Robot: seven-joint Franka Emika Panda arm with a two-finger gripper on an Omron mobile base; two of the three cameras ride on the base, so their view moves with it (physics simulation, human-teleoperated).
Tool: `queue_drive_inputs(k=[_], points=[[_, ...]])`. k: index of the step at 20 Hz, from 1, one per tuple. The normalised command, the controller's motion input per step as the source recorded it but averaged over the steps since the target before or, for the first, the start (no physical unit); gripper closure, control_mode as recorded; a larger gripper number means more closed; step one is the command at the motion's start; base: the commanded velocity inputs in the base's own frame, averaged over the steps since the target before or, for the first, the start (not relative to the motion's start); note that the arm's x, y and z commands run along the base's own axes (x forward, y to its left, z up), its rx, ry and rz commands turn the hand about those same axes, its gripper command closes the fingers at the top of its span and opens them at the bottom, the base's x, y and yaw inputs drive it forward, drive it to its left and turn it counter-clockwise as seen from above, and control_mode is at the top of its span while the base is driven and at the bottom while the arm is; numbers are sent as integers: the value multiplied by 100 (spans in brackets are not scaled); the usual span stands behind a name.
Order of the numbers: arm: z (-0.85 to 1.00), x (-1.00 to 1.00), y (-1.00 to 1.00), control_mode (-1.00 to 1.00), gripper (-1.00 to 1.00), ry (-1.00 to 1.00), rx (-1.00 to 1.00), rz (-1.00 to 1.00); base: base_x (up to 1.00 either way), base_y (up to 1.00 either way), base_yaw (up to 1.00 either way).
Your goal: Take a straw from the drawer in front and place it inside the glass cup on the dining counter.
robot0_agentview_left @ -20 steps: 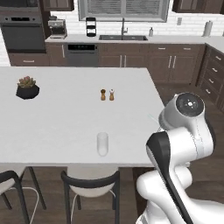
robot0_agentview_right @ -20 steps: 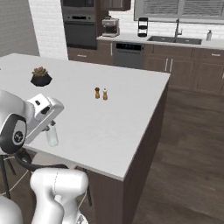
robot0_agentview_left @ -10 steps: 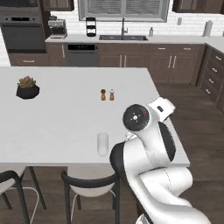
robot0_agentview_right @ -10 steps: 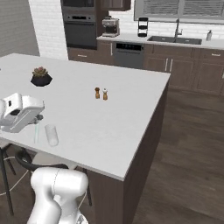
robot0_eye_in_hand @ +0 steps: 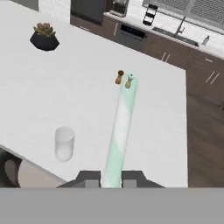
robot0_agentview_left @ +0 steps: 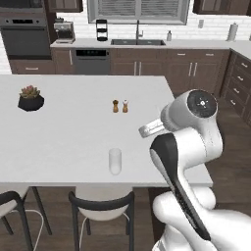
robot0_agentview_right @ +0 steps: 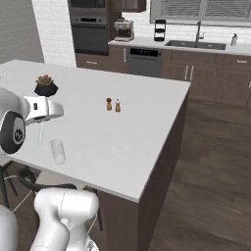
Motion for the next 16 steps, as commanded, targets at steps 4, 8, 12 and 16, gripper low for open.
queue_drive_inputs(k=[4,8,12,16], points=[[2,54,0,-100,100,-2,42,58,0,0,0],[0,47,0,-100,100,-26,24,58,0,0,0],[0,49,0,-100,100,-43,21,49,0,0,0],[0,63,0,-100,100,-43,21,46,0,0,0]])
